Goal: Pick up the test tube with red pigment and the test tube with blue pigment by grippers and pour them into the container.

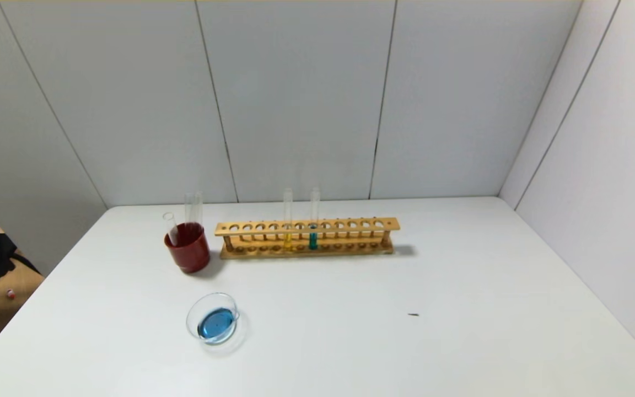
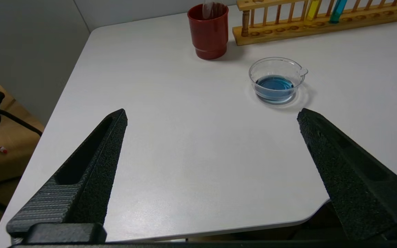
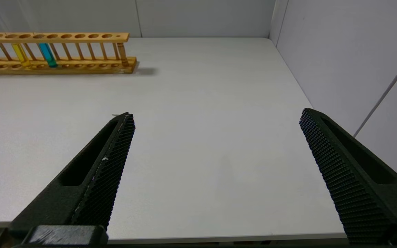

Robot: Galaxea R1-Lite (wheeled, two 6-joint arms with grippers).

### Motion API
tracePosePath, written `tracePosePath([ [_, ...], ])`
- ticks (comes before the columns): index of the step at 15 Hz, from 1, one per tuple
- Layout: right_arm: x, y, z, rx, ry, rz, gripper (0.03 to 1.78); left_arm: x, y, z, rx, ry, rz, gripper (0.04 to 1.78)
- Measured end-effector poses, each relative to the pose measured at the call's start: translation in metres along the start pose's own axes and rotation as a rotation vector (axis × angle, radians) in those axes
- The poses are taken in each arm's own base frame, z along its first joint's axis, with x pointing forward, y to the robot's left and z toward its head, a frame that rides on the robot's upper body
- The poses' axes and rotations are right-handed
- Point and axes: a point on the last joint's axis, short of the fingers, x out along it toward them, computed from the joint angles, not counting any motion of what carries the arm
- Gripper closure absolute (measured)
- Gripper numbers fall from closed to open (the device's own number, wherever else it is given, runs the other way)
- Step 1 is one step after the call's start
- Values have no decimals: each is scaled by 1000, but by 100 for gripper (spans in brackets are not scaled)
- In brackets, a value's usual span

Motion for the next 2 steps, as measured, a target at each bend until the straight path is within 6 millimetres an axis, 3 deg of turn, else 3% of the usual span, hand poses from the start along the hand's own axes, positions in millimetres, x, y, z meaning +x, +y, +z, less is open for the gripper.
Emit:
tracePosePath([
  [2, 0, 0, 0, 1, 0, 0, 6, 1, 0, 1, 0, 13, -2, 8],
])
